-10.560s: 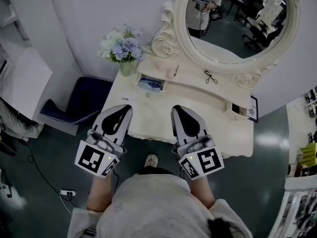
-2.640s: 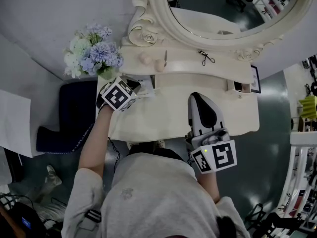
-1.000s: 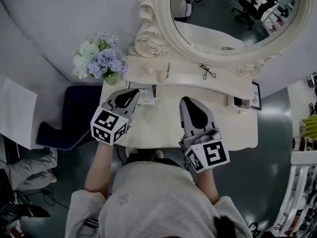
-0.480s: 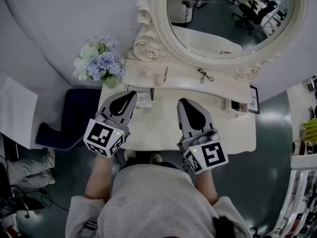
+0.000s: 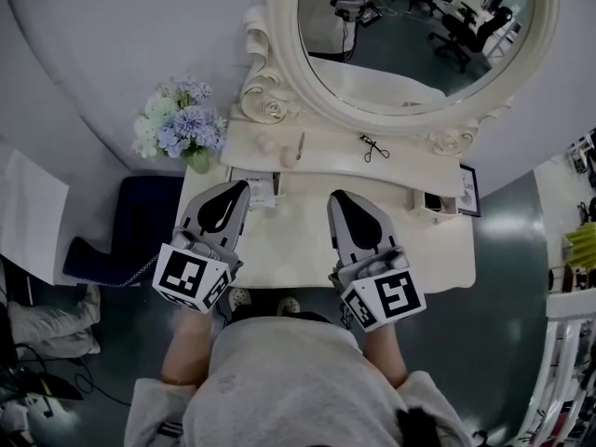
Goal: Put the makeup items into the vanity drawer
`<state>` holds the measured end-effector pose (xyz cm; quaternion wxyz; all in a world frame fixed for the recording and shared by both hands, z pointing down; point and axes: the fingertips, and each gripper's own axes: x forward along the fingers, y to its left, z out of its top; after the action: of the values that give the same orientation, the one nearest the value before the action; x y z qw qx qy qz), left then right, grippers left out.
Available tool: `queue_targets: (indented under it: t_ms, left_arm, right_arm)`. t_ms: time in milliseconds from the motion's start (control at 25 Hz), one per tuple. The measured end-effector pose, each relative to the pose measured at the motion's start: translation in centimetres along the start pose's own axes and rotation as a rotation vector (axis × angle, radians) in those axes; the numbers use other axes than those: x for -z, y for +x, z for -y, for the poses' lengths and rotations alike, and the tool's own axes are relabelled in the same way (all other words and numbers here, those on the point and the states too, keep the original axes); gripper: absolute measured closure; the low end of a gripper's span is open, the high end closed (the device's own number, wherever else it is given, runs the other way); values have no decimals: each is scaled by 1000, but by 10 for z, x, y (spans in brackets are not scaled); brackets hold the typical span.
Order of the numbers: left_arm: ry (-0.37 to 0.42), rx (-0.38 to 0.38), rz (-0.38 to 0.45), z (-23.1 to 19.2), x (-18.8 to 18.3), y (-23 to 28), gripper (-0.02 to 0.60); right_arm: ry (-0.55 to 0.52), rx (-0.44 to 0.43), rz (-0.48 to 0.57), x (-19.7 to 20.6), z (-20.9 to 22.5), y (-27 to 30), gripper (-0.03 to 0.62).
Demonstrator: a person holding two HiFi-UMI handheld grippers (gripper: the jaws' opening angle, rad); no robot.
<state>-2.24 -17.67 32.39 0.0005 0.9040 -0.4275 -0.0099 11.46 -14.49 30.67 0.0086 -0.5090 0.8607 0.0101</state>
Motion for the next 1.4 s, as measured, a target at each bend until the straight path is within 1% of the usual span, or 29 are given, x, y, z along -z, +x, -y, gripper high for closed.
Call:
queue_targets:
  t_ms: [240, 680, 1080, 1400]
  left_arm:
    - [8, -29, 42, 8, -15, -5, 569]
    - [22, -36, 92, 36, -27, -10, 569]
    - [31, -31, 107, 59, -30, -11, 569]
    - [32, -22, 101, 71, -28, -9, 569]
  right_arm:
    - [-1, -2, 14, -4, 4, -11, 568]
    - [8, 1, 36, -8, 12, -36, 568]
    - [17, 5, 46, -9, 20, -52, 568]
    - [25, 14, 49, -8, 26, -61, 568]
